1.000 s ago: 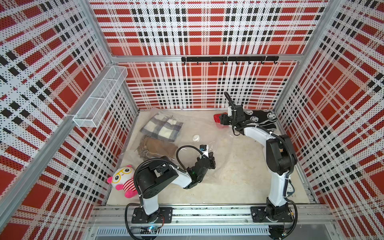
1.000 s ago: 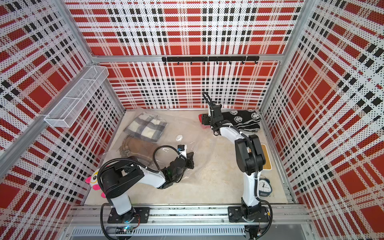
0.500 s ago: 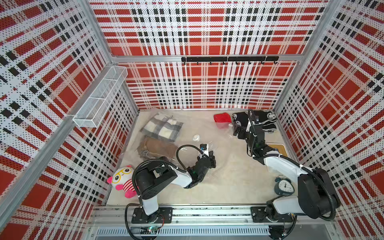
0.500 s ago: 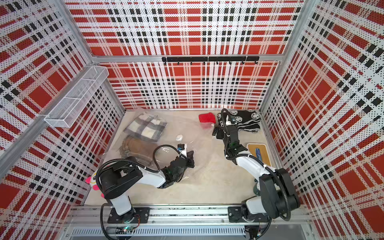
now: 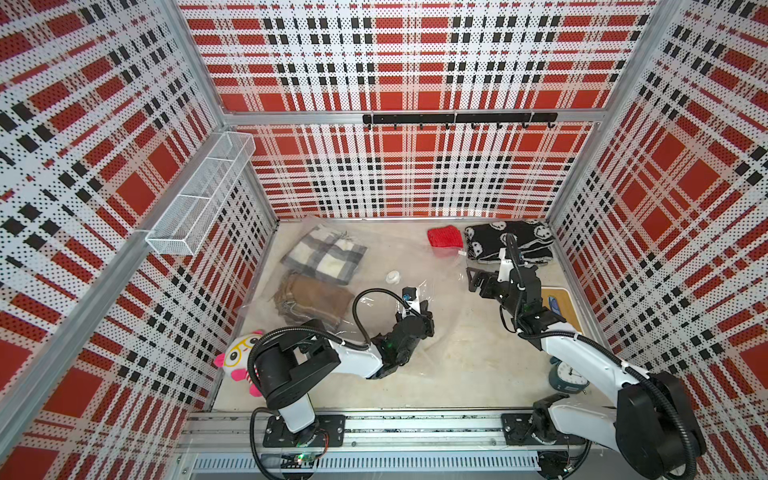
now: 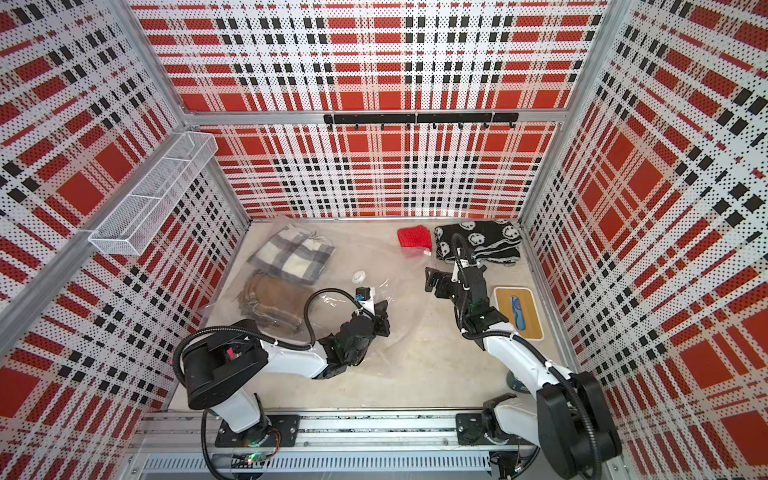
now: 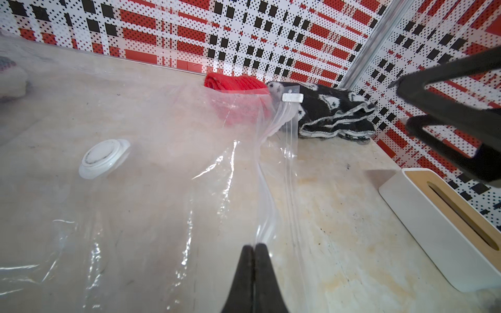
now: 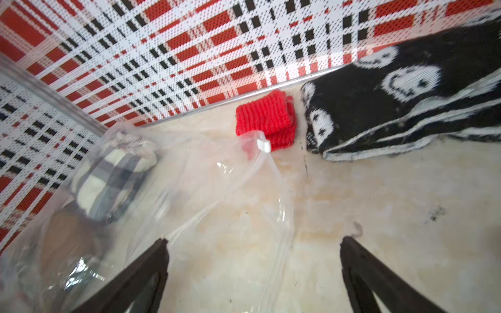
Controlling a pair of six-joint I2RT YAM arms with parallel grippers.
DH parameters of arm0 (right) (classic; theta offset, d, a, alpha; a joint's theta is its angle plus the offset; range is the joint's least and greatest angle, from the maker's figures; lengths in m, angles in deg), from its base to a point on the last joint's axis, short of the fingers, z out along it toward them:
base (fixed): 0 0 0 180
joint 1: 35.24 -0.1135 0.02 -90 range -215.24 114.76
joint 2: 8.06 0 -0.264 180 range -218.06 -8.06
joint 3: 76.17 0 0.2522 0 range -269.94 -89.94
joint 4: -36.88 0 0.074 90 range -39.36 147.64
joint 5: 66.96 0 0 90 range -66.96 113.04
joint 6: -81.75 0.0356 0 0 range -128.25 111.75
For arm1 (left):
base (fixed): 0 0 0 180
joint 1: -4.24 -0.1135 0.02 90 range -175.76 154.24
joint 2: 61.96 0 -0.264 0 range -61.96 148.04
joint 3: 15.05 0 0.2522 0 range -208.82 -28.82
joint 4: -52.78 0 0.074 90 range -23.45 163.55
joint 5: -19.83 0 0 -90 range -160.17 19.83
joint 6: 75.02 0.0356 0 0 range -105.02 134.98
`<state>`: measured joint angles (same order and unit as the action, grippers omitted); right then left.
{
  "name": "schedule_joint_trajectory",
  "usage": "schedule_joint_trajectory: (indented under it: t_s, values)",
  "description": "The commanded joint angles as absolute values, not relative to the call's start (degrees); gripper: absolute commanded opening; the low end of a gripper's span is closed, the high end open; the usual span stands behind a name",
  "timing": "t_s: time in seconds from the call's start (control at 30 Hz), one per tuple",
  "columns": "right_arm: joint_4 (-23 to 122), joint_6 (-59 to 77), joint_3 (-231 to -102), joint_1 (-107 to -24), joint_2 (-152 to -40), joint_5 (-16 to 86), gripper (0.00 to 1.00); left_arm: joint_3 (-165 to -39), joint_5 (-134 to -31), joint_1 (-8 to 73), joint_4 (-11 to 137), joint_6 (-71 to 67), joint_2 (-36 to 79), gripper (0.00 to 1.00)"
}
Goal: Take the scarf out of the vacuum bag
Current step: Take out the scarf from the vacuum bag.
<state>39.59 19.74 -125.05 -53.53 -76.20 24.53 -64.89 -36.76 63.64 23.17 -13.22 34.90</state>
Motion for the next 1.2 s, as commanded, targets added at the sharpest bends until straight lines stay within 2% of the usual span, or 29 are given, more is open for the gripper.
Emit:
schedule_joint_trajectory:
  t_s: [0.0,0.2,0.3,0.4,0.5,0.67,0.8,0.93,1.17]
  values:
    - [40.9,19.4,-124.1,-53.3,-75.5,32.9,1.0,-66.6,-34.8,65.1,25.5,-11.5,32.4,0.0]
    - [30.4,22.8,-119.8,-54.5,-79.3,35.9,1.0,-68.7,-32.9,66.5,28.5,-10.6,31.5,0.0]
    - [30.3,21.3,-121.5,-57.9,-82.8,33.2,1.0,-70.2,-32.2,67.1,30.0,-10.3,31.5,0.0]
    - [23.3,20.8,-120.4,-60.0,-85.7,32.6,1.0,-71.0,-32.7,67.3,30.5,-10.2,31.2,0.0]
    - [13.4,20.8,-117.1,-60.2,-87.6,33.4,0.96,-71.8,-32.2,67.3,31.4,-10.0,30.5,0.0]
    - [8.2,20.1,-116.3,-60.4,-91.5,35.1,0.92,-73.5,-31.8,67.2,32.6,-9.0,29.5,0.0]
    - [-0.1,20.8,-114.6,-60.6,-95.2,37.6,0.82,-75.1,-30.8,66.9,33.4,-8.1,29.0,0.0]
    - [-2.0,20.3,-116.3,-60.8,-98.7,40.3,0.58,-76.0,-36.4,65.1,32.2,-8.1,28.9,0.0]
    - [-7.6,16.6,-116.6,-64.0,-103.2,39.6,0.46,-79.3,-31.7,64.9,34.4,-6.4,29.3,0.0]
